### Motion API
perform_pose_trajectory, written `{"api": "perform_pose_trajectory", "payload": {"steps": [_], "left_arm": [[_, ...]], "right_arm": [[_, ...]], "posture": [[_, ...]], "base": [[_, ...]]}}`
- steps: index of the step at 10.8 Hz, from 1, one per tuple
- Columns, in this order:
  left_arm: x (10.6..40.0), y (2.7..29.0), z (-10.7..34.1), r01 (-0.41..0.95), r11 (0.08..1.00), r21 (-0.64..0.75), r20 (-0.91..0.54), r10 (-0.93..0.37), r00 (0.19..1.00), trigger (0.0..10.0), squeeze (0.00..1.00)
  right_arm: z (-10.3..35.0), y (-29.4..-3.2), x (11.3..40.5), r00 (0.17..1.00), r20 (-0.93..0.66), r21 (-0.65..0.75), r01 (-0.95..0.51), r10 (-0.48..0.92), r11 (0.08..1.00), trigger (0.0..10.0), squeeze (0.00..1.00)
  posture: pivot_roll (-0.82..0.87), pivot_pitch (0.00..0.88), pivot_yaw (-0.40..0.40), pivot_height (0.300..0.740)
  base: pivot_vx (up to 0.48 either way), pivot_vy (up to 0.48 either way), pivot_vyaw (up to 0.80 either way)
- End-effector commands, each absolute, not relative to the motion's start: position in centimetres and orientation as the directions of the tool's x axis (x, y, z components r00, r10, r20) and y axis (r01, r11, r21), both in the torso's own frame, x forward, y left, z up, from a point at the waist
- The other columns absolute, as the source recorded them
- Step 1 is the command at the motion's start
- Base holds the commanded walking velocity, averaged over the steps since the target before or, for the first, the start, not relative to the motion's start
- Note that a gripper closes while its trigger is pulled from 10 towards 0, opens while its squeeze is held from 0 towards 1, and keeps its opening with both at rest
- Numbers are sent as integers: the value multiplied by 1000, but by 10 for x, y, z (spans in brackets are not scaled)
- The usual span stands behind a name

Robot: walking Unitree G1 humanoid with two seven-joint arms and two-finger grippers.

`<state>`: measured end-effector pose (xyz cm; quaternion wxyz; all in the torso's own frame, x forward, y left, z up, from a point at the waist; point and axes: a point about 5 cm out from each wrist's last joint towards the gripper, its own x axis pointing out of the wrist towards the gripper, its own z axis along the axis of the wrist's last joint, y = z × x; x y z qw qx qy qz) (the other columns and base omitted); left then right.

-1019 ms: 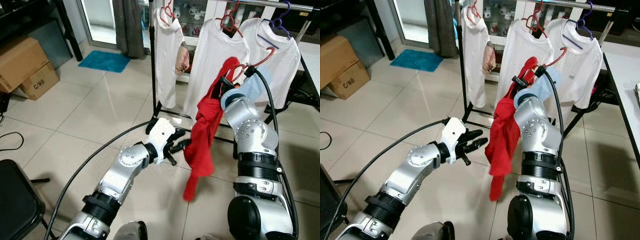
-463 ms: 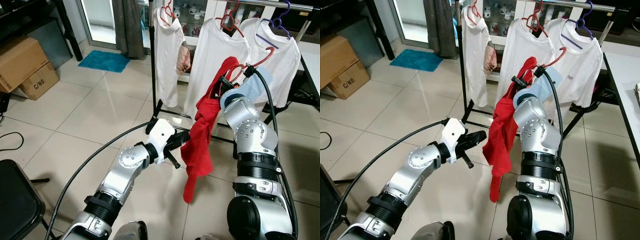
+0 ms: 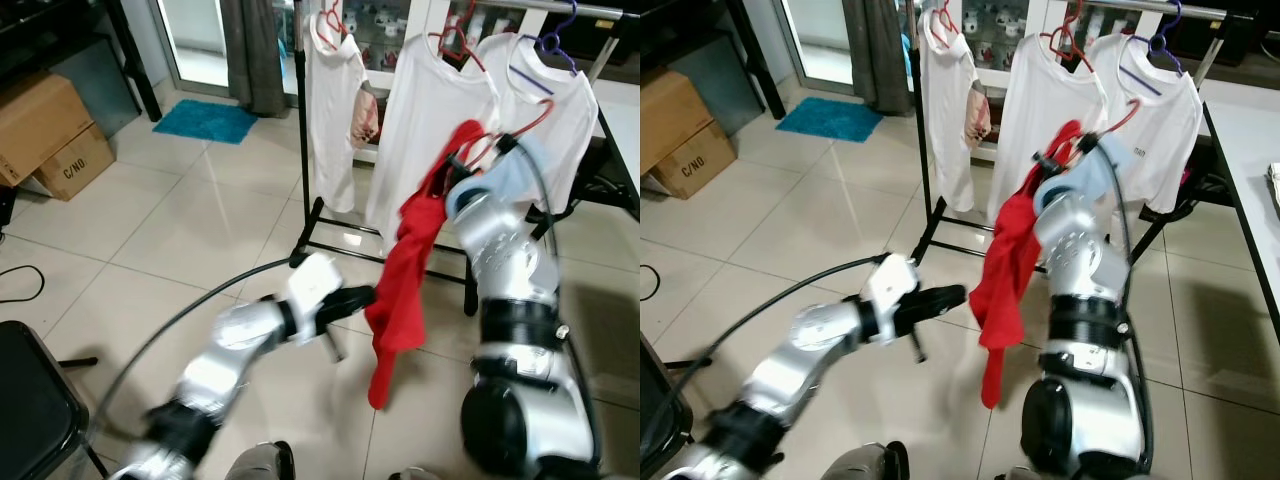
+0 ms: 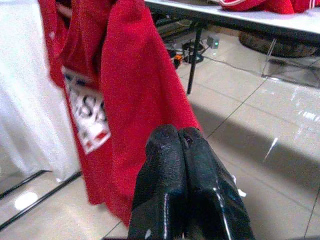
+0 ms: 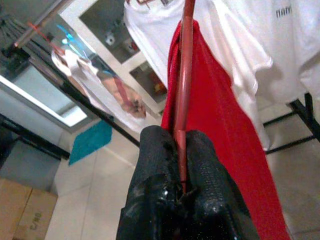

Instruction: Hang hanger

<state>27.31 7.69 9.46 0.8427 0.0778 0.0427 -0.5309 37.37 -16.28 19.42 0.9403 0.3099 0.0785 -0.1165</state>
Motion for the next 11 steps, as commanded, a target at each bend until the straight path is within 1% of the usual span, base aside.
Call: {"api": "perform_pose_trajectory", "payload": {"steps": [1, 2, 3, 4, 5, 6, 7, 8, 9, 10, 11], "left_arm": [[271, 84, 104, 895, 432, 114, -129, -887, 444, 0, 0], [271, 89, 111, 864, 482, 143, -81, -865, 496, 0, 0], [271, 89, 120, 839, 531, 122, 0, -845, 535, 10000, 0], [272, 84, 125, 806, 535, 252, 37, -838, 545, 10000, 1000], [274, 81, 122, 778, 536, 328, 7, -825, 565, 10000, 1000], [277, 79, 117, 727, 522, 446, -21, -806, 591, 10000, 1000], [277, 79, 117, 678, 518, 521, -17, -788, 615, 10000, 1000], [278, 79, 119, 636, 540, 552, 14, -768, 640, 10000, 1000], [280, 77, 125, 557, 596, 579, 105, -732, 674, 10000, 1000], [280, 71, 129, 553, 647, 525, 175, -718, 674, 10000, 1000], [283, 69, 129, 551, 705, 446, 213, -682, 700, 10000, 1000]], "right_arm": [[210, -164, 379, 974, -157, 590, 227, -166, 775, 10000, 0], [213, -165, 381, 976, -148, 589, 217, -160, 778, 10000, 0], [215, -166, 383, 978, -140, 589, 209, -156, 781, 10000, 0], [221, -165, 386, 983, -112, 611, 184, -146, 770, 10000, 0], [224, -162, 386, 986, -102, 656, 167, -133, 736, 10000, 0], [227, -157, 387, 990, -96, 717, 143, -107, 683, 10000, 0], [230, -153, 388, 993, -78, 763, 115, -86, 636, 10000, 0], [232, -151, 388, 995, -68, 786, 101, -77, 609, 10000, 0], [234, -149, 389, 997, -56, 805, 82, -62, 587, 10000, 0], [236, -146, 390, 998, -48, 797, 63, -41, 601, 10000, 0], [236, -144, 390, 999, -42, 783, 48, -25, 620, 10000, 0]], "posture": [[47, 79, 1, 740], [55, 85, -6, 740], [58, 88, -10, 740], [59, 92, -12, 740], [58, 89, -6, 740], [50, 84, 4, 740], [46, 83, 7, 740], [44, 86, 7, 740], [41, 87, -4, 740], [40, 87, -12, 740], [37, 85, -16, 740]], "base": [[0, 0, 0], [0, 0, 0], [0, 0, 0], [0, 0, 0], [0, 0, 0], [0, 0, 0], [0, 0, 0], [0, 0, 0], [0, 0, 0], [0, 0, 0], [0, 0, 0]]}}
